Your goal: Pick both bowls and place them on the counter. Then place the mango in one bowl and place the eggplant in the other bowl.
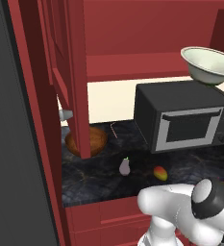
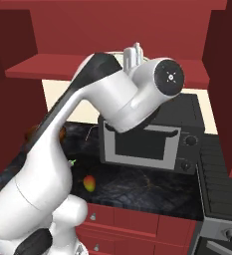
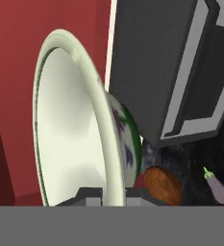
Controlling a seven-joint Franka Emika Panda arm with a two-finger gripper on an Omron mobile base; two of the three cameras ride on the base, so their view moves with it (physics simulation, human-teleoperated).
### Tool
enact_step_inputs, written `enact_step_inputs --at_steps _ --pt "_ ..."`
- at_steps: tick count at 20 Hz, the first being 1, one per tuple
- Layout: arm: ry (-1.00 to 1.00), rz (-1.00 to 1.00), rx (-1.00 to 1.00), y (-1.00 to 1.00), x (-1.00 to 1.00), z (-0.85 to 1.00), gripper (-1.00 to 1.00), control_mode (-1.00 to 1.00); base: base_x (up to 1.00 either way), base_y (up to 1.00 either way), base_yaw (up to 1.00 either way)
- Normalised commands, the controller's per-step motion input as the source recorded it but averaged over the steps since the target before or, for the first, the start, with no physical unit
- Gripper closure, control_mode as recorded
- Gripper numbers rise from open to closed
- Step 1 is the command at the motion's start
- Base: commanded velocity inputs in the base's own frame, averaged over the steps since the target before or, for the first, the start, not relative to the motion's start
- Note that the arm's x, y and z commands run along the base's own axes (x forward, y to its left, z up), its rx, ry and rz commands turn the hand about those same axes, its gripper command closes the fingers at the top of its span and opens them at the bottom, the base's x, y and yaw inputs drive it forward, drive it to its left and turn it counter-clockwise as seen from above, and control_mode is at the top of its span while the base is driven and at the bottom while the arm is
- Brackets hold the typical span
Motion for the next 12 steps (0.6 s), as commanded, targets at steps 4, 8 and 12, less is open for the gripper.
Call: enact_step_inputs --at_steps 4,8,12 --pt "-0.02 0.12 0.0 0.28 -0.78 -0.05 1.0 -1.0 0.0 0.0 0.0" --pt "0.0 0.17 -0.05 0.42 -0.62 -0.23 1.0 -1.0 0.0 0.0 0.0" --pt "0.0 0.14 -0.07 0.53 -0.28 -0.46 1.0 -1.0 0.0 0.0 0.0"
